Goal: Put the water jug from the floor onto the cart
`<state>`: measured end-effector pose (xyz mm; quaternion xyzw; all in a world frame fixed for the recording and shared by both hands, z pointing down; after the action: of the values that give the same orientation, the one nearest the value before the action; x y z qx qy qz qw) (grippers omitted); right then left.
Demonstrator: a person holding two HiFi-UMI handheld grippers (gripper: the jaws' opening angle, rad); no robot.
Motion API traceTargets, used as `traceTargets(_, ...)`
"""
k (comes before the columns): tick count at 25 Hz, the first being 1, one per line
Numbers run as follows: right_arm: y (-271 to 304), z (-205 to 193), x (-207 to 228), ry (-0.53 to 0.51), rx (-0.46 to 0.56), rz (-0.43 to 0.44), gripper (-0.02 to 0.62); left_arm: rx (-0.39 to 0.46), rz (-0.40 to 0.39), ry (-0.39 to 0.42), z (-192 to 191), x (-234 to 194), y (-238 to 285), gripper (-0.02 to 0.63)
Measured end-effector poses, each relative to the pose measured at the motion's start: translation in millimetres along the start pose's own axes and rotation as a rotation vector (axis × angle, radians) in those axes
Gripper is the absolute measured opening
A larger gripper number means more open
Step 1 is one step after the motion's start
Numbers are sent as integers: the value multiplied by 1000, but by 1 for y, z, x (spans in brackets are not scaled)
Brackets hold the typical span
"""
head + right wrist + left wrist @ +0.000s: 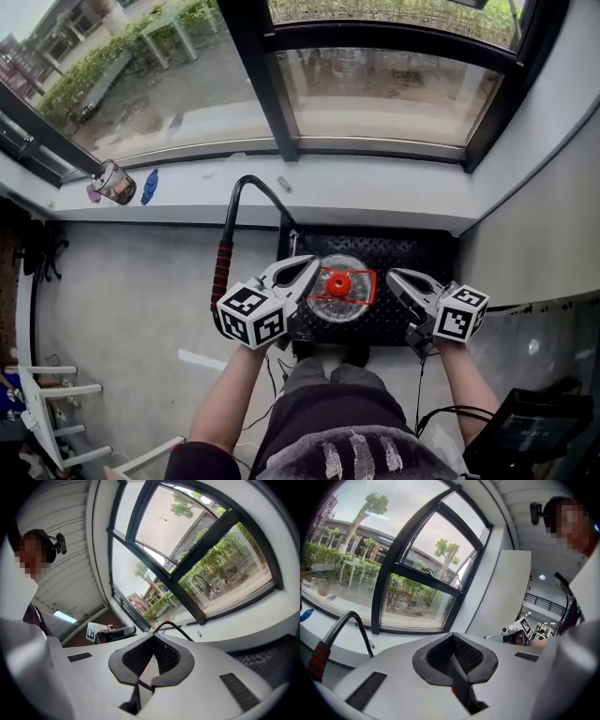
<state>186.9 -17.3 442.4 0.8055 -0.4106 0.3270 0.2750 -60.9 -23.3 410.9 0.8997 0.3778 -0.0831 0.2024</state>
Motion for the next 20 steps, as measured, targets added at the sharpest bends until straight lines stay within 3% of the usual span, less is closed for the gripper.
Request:
traceTargets(6,6,-13,-12,5,-16,49,-2,-47,41,117,0,10,-25,-5)
traceTargets(12,8,-18,-27,56,45,43,-2,10,-37,12,6,1,-37,-5)
traceTargets(20,7,-23,-74,43,98,3,-2,96,-110,17,11,-2,-63,-4)
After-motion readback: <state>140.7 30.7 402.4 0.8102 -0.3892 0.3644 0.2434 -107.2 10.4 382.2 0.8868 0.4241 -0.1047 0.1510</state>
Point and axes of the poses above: the fingertips, and each gripper's own axes: y forward along the fingers, x to its right, z out of its top, the point moved 7 cm from there along -y, backward along the fingers, and after that the axes turned 7 degrees about y, right-handed, at the moved point
